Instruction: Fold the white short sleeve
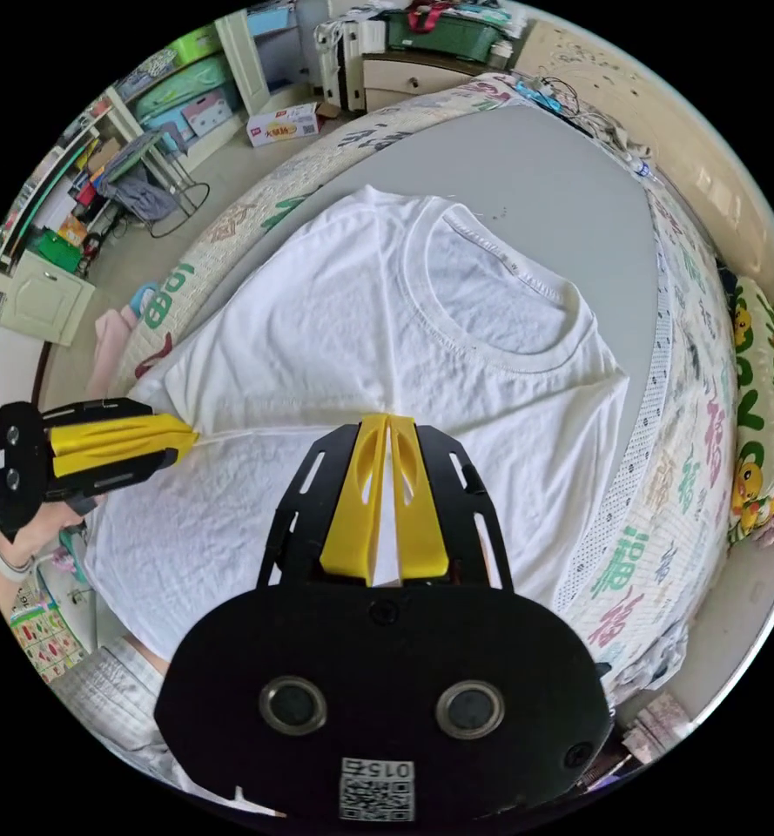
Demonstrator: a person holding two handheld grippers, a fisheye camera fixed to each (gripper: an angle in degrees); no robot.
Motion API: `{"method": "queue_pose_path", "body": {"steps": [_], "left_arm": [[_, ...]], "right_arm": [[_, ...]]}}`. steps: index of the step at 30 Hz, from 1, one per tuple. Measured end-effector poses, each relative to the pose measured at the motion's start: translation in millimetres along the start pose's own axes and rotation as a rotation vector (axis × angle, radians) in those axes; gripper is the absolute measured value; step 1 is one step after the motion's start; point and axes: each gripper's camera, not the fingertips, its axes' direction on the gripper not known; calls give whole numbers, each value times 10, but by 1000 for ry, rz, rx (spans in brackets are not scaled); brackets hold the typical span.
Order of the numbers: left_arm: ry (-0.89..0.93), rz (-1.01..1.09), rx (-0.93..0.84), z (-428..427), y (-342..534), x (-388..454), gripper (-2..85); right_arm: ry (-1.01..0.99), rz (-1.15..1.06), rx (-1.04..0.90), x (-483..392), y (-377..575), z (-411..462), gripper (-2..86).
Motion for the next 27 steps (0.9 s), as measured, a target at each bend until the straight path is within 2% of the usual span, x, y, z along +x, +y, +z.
{"method": "queue_pose_path", "body": {"steps": [8, 12, 19, 27], "left_arm": [[-56, 106, -81, 35, -502, 389, 1], [-80, 181, -49, 57, -640, 589, 0], [-111, 197, -107, 132, -964, 841, -2], [-122, 339, -288, 321, -1493, 1082, 3]], "right_arm": [[-31, -31, -57, 8, -351, -51, -3], [-32, -71, -88, 8, -551, -82, -3], [16, -184, -160, -58, -904, -120, -3], [-14, -248, -237, 45, -1322, -164, -2]]}}
